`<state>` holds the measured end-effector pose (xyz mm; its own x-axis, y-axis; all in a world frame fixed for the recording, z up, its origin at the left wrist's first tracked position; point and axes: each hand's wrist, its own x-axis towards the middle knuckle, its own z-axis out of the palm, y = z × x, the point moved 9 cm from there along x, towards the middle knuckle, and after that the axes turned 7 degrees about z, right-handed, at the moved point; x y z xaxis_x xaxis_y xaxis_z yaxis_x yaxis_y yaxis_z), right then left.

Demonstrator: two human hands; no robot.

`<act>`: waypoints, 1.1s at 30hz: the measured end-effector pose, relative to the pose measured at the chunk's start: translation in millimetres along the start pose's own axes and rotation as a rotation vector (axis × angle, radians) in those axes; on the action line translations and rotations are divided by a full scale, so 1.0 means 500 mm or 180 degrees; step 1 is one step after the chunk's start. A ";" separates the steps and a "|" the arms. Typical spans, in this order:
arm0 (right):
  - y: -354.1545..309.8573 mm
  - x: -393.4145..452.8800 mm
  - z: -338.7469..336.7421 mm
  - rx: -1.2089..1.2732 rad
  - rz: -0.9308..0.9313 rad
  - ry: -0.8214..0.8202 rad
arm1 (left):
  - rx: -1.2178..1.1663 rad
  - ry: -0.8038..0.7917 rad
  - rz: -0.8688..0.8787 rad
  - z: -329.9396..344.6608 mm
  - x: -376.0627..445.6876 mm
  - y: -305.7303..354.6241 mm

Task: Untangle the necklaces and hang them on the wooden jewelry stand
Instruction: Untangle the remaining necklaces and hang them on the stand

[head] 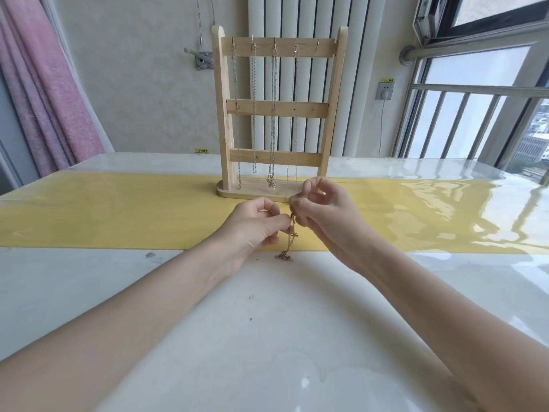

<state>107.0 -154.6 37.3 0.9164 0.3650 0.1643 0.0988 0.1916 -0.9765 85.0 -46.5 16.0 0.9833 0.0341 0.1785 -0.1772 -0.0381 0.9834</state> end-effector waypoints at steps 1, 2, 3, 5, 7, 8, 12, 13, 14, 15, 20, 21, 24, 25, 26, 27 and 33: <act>0.002 0.002 0.001 0.0161 0.0052 -0.0045 | -0.0090 0.0008 -0.0087 0.001 0.001 -0.004; 0.006 0.004 0.000 0.0318 0.0109 -0.0085 | -0.0234 0.0051 -0.0171 -0.004 0.002 -0.008; 0.007 0.005 -0.004 0.0407 0.0143 -0.0105 | -0.0438 0.0104 -0.0246 -0.009 0.002 -0.010; 0.008 0.007 -0.009 0.0312 0.0141 -0.0135 | -0.0938 0.0215 -0.0354 -0.021 0.005 -0.011; 0.003 0.007 -0.006 -0.0030 0.0023 -0.0190 | -0.1246 0.0221 -0.0435 -0.025 0.007 -0.010; -0.001 0.006 -0.001 -0.0246 -0.0057 -0.0219 | -0.1299 0.0193 -0.0480 -0.024 0.007 -0.011; -0.027 -0.003 0.020 -0.1334 -0.0397 -0.0219 | -0.1153 0.0142 -0.0513 -0.023 0.006 -0.013; -0.032 -0.005 0.026 -0.1565 -0.0480 -0.0227 | -0.1045 0.0140 -0.0451 -0.024 0.006 -0.011; -0.033 -0.006 0.030 -0.1765 -0.0546 -0.0228 | -0.0934 0.0141 -0.0371 -0.025 0.007 -0.009; -0.034 -0.007 0.033 -0.1941 -0.0598 -0.0221 | -0.0811 0.0147 -0.0276 -0.026 0.007 -0.005; -0.027 -0.004 0.019 -0.1907 -0.0449 -0.0123 | -0.0291 0.0156 -0.0029 -0.028 0.005 0.008; -0.023 -0.002 0.009 -0.1651 -0.0325 -0.0076 | -0.0250 0.0144 -0.0049 -0.026 0.005 0.006; -0.008 0.006 -0.011 -0.0904 -0.0019 0.0069 | -0.0193 0.0052 -0.0175 -0.014 -0.001 -0.006; -0.003 0.007 -0.012 -0.0655 0.0065 0.0069 | -0.0196 -0.0002 -0.0240 -0.007 -0.004 -0.011; 0.002 0.009 -0.012 -0.0425 0.0138 0.0052 | -0.0225 -0.0066 -0.0318 -0.001 -0.008 -0.015; 0.005 0.009 -0.012 -0.0255 0.0188 0.0031 | -0.0274 -0.0137 -0.0387 0.005 -0.010 -0.018; 0.001 0.011 -0.026 -0.0047 0.0218 0.0061 | -0.0533 -0.0259 -0.0493 0.004 -0.011 -0.016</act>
<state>117.0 -164.3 36.1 0.9284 0.3593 0.0945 0.0412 0.1532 -0.9873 80.9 -48.4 7.1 0.9981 -0.0540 0.0287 -0.0216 0.1278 0.9916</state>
